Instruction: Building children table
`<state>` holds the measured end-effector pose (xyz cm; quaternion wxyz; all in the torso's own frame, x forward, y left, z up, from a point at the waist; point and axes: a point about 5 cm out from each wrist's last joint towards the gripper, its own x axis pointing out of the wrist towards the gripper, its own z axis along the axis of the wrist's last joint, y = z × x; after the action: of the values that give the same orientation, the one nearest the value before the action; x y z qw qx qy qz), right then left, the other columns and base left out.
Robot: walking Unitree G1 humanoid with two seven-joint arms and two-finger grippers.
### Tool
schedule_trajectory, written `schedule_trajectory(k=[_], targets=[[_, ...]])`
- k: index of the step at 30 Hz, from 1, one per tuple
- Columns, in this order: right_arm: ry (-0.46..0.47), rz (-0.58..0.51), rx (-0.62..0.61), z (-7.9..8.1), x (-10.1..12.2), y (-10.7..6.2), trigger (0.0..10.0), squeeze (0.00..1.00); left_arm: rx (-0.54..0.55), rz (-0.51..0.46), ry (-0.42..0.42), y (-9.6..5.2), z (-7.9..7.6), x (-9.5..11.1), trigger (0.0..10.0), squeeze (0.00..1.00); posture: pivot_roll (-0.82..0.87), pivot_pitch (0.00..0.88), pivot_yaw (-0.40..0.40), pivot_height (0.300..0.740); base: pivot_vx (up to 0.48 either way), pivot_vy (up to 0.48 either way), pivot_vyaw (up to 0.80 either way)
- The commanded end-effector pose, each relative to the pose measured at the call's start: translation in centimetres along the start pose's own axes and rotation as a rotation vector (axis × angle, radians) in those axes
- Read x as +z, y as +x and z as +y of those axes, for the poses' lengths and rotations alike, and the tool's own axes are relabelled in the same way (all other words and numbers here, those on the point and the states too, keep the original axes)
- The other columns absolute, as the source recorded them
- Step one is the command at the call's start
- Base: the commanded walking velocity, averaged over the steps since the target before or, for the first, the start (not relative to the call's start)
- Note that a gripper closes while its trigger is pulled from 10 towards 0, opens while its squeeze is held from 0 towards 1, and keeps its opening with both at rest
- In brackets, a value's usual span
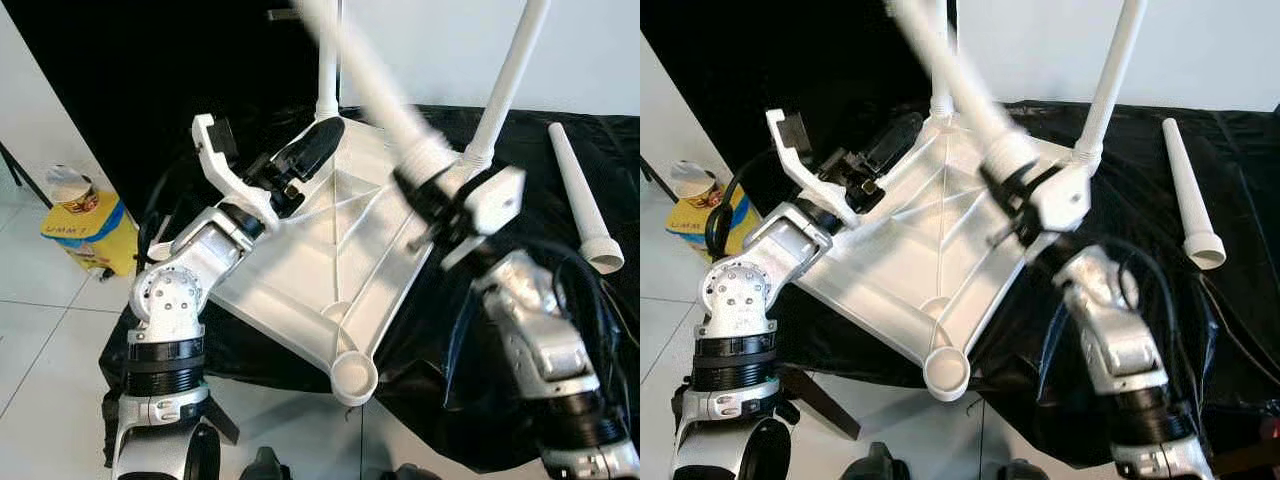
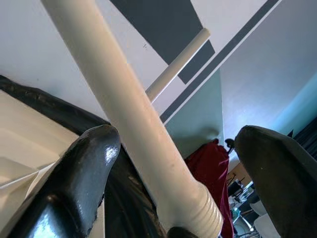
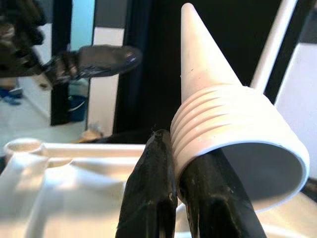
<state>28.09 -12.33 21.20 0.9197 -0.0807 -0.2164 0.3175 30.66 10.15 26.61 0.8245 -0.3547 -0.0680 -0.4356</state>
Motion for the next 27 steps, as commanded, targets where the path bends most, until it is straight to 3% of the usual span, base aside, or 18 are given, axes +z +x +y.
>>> schedule_trajectory(k=[1, 13, 18, 23, 27], targets=[[-0.008, -0.033, 0.047, 0.5, 1.0, -0.1, 10.0, 0.0, -0.262, 0.024, -0.004, 0.0, -1.2, -0.3, 10.0, 0.0, -0.01, 0.028, 0.017, 0.74, 0.0, 0.0, 0.0], [0.032, 0.021, 0.117, 2.3, 0.4, -1.5, 10.0, 0.0, -0.148, 0.107, -0.016, 0.0, 0.5, -1.8, 10.0, 0.0, -0.03, 0.051, 0.025, 0.74, 0.0, 0.0, 0.0], [0.043, 0.037, 0.14, 2.8, 0.1, -1.9, 10.0, 0.0, -0.105, 0.092, -0.02, 0.1, 1.2, -1.7, 10.0, 0.0, -0.03, 0.053, 0.026, 0.74, 0.0, 0.0, 0.0], [0.091, 0.063, 0.197, 3.7, -0.2, -3.1, 10.0, 0.0, 0.026, 0.015, -0.061, 0.4, 3.8, -0.4, 10.0, 0.0, -0.04, 0.057, 0.035, 0.74, 0.0, 0.0, 0.0], [0.109, 0.068, 0.2, 3.8, -0.2, -3.7, 10.0, 0.0, 0.066, -0.037, -0.08, 0.3, 4.8, 0.8, 10.0, 0.0, -0.04, 0.058, 0.039, 0.74, 0.0, 0.0, 0.0]])
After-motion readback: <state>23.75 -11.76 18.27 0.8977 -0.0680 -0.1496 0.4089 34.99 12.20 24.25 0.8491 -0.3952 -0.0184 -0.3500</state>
